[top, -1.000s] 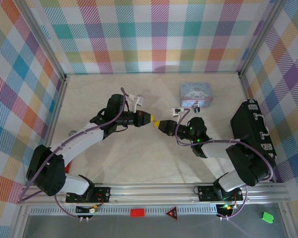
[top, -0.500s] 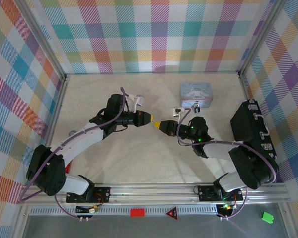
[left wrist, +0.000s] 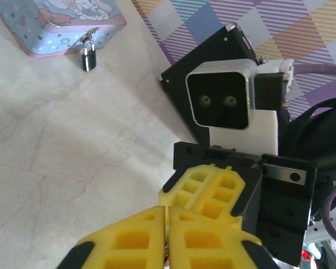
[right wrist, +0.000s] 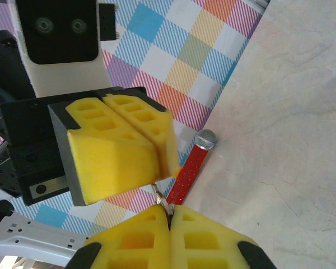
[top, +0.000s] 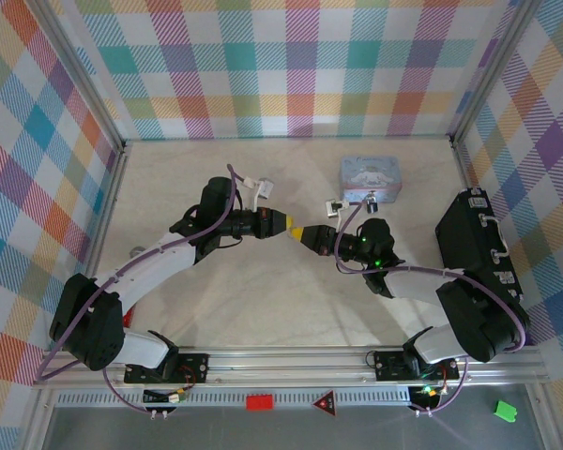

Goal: Unlock the padlock with the key

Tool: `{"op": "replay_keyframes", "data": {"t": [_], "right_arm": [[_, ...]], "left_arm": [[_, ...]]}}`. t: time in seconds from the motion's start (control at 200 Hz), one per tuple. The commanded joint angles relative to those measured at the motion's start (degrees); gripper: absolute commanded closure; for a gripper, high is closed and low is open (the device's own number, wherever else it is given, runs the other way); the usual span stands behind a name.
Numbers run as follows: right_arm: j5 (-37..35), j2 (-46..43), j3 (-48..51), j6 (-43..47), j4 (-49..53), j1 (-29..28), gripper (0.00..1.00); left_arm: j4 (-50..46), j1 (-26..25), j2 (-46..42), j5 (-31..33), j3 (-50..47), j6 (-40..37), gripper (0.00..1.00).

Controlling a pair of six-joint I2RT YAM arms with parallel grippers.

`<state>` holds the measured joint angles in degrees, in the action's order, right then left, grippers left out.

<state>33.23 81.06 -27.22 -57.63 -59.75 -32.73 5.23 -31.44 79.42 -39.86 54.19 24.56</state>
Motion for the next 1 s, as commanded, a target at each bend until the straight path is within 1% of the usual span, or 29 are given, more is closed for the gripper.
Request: {"op": "replay_keyframes", "data": {"t": [0.0,0.06,0.11,0.16,0.185,0.245,0.315,0.395,0.525,0.615,0.995], "right_arm": [[-1.1,-0.1,-1.4,0.9,-0.1,0.0,1.0],[-1.4,-0.2,-1.3,0.8,0.0,0.0,1.0],[-1.6,-0.2,-1.3,0.8,-0.1,0.0,0.92],[-1.9,-0.3,-1.1,0.7,-0.6,0.0,0.8],[-2.0,-0.4,-0.9,0.5,-1.0,0.1,0.76],[-1.7,0.2,-0.4,-0.7,-3.8,0.7,0.72],[0.0,2.4,-0.1,-4.3,-10.6,1.9,0.68],[1.9,5.7,-0.9,-7.8,-16.6,2.8,0.67],[3.0,8.5,-1.7,-9.6,-20.4,2.8,0.68],[3.4,8.9,-1.7,-9.1,-20.2,2.8,0.71],[4.5,8.3,-0.2,-8.9,-20.8,2.1,0.71]], "left_arm": [[1.6,-0.4,-1.1,-1.5,-0.7,-0.2,0.98],[1.8,-0.3,-1.1,-1.4,-0.8,0.0,1.0],[2.3,-0.4,-1.2,-1.3,-1.1,0.4,1.0],[3.0,-0.4,-1.4,-0.7,-1.4,1.0,1.0],[3.4,-0.4,-1.5,-0.4,-1.5,1.4,1.0],[4.5,-0.4,-1.5,-0.5,-1.9,2.3,1.0],[5.8,-0.4,-1.4,-0.9,-2.1,3.5,1.0],[6.7,-0.4,-1.5,-1.1,-2.5,4.4,1.0],[6.5,-0.4,-1.9,-0.3,-2.8,4.6,1.0],[6.6,-0.4,-2.2,0.5,-2.9,5.1,1.0],[8.9,0.2,-1.3,1.5,-2.0,7.4,1.0]]}}
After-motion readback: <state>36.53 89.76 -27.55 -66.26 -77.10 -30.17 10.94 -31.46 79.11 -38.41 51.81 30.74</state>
